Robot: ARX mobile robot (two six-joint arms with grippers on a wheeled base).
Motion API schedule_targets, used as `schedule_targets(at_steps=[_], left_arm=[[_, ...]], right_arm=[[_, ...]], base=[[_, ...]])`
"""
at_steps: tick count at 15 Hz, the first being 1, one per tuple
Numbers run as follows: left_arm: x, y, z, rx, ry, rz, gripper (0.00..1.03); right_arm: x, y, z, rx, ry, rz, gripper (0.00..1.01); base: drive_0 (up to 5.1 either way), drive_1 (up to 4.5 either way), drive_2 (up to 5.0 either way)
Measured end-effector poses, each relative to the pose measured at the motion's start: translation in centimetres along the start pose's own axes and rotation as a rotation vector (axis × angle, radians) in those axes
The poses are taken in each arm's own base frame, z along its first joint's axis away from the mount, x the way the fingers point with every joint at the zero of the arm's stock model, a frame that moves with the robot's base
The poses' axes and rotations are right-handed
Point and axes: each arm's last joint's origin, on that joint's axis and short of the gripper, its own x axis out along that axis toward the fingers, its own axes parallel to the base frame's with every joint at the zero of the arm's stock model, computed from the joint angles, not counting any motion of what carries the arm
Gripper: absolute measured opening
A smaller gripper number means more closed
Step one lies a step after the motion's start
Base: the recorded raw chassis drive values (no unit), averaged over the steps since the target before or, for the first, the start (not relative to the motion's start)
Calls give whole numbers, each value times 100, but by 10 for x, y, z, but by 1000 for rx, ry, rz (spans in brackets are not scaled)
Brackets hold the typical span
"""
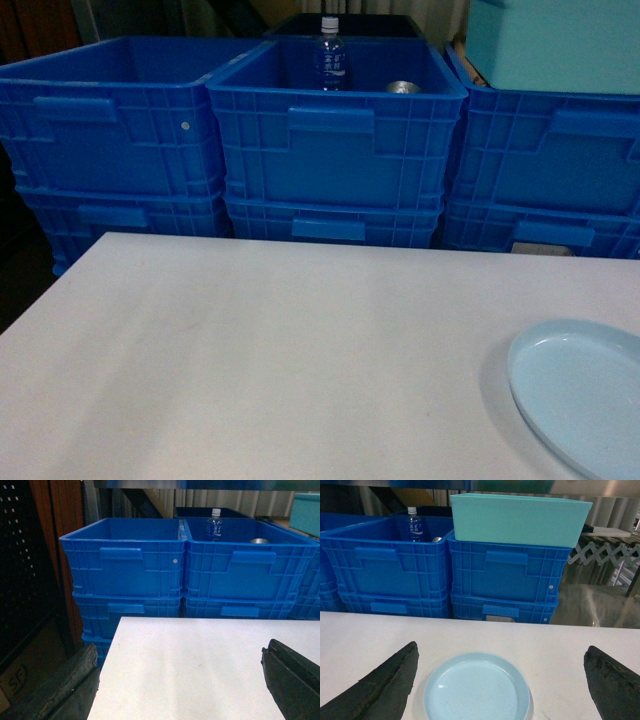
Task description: Place blue tray on left shelf second layer neatly
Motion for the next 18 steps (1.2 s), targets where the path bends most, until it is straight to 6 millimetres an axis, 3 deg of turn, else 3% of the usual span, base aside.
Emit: schedule_targets(at_steps=[13,18], left_arm=[[0,0,0,0,0,0,98],[0,0,0,0,0,0,98]], right_arm=[[2,0,1,0,-4,1,98],[33,7,2,-46,32,32,98]], base=[[0,0,0],[0,0,0]])
